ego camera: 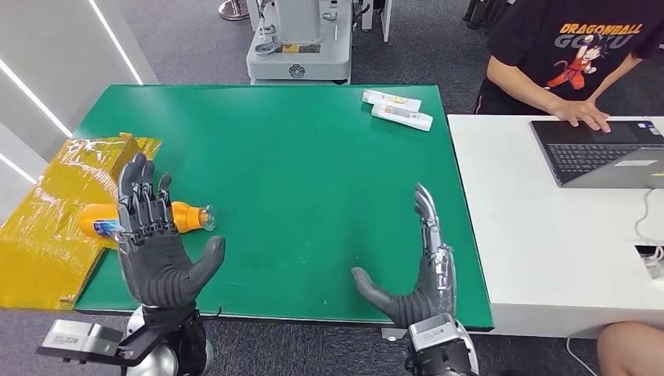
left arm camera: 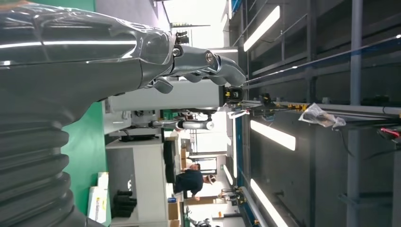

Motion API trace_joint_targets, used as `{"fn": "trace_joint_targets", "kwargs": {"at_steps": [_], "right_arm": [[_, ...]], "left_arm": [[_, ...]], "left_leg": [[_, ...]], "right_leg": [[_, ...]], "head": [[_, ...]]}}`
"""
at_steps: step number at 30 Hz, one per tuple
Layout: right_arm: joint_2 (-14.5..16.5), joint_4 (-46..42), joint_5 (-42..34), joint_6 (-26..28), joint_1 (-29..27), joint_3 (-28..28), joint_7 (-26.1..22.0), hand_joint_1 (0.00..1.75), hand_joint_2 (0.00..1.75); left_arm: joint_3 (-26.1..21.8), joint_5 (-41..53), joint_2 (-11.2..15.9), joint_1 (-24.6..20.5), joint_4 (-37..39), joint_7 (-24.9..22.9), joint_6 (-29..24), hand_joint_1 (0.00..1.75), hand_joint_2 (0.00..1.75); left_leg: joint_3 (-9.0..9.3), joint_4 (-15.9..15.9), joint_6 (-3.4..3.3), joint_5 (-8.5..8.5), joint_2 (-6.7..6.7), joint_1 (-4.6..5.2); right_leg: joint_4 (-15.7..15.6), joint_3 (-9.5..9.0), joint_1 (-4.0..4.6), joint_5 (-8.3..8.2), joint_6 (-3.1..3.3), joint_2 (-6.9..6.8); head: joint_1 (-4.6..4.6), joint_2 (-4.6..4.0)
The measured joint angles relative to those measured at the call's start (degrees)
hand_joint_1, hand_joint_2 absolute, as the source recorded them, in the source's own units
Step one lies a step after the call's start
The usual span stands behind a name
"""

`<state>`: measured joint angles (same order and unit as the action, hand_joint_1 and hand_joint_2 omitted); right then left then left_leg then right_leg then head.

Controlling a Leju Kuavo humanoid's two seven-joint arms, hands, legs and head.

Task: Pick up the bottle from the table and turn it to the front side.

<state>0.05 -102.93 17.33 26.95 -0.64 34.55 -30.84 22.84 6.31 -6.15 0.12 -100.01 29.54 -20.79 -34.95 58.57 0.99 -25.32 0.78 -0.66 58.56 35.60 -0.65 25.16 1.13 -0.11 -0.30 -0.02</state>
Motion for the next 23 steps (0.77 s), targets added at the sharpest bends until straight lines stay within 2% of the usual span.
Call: {"fn": "trace_joint_targets", "kwargs": {"at_steps": [10, 23], "right_arm": [[0.04, -2.72, 1.33, -1.6, -1.62, -0.87, -0.51, 0.0, 1.75], [0.04, -4.62, 1.82, -1.49, -2.52, -1.02, -0.83, 0.0, 1.75]], "left_arm": [[-0.02, 3.09, -1.45, 2.94, -2.74, 0.14, 1.05, 0.0, 1.75], [-0.02, 5.95, -1.59, 4.86, -5.5, -1.11, 0.31, 0.0, 1.75]], "left_leg": [[-0.01, 0.0, -0.05, -0.04, -0.01, 0.0], [-0.01, 0.0, -0.06, -0.04, -0.01, 0.01]], "right_leg": [[0.0, 0.0, 0.0, 0.02, -0.03, -0.01], [0.0, -0.02, -0.01, 0.04, -0.05, -0.02]], "head": [[-0.01, 0.0], [0.0, 0.0]]}}
